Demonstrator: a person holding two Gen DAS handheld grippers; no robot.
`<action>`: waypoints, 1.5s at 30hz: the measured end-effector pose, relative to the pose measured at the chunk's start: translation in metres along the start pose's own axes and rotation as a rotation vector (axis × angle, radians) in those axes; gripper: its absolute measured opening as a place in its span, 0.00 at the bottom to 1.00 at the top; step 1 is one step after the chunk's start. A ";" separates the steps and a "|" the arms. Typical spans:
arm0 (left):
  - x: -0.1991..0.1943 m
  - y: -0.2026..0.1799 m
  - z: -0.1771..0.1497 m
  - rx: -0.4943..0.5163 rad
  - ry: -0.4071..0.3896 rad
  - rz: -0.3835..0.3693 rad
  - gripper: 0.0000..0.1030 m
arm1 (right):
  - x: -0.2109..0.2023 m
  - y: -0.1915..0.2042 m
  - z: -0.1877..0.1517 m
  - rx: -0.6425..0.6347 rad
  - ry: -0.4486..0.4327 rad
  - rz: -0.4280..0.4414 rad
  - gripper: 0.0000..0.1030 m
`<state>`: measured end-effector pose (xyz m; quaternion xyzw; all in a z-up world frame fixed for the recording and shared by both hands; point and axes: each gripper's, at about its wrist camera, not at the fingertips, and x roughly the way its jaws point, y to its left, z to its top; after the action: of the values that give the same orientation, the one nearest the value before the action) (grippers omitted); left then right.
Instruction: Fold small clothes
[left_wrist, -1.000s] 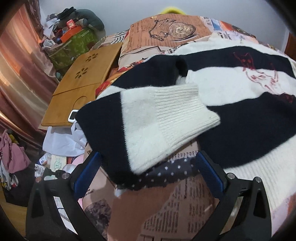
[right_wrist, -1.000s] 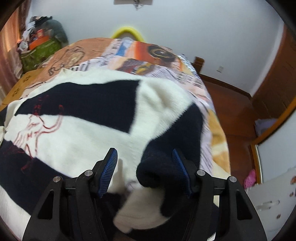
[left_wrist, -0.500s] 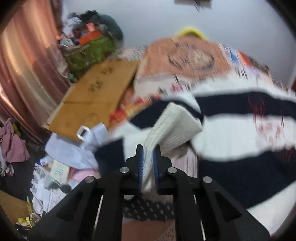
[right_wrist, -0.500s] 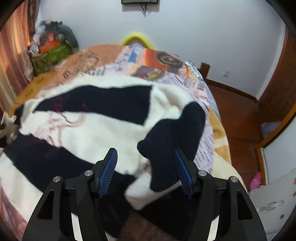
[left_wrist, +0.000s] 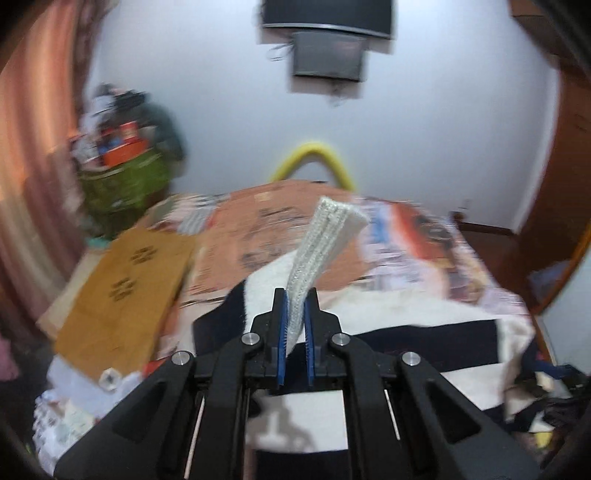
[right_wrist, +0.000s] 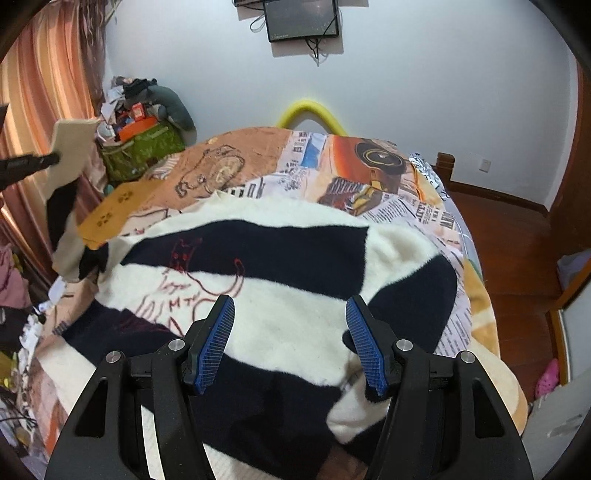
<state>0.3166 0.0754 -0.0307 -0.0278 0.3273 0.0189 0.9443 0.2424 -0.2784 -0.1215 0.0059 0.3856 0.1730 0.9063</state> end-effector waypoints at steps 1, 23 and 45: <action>0.004 -0.021 0.005 0.025 0.002 -0.044 0.07 | -0.002 -0.001 0.001 0.005 -0.007 0.004 0.57; 0.066 -0.162 -0.078 0.275 0.224 -0.287 0.71 | 0.009 -0.029 0.003 0.115 0.008 0.058 0.57; 0.146 0.103 -0.127 -0.050 0.402 0.154 0.86 | 0.099 -0.041 0.018 0.099 0.138 -0.066 0.43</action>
<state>0.3470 0.1721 -0.2246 -0.0294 0.5096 0.0935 0.8548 0.3309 -0.2833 -0.1837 0.0261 0.4551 0.1236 0.8815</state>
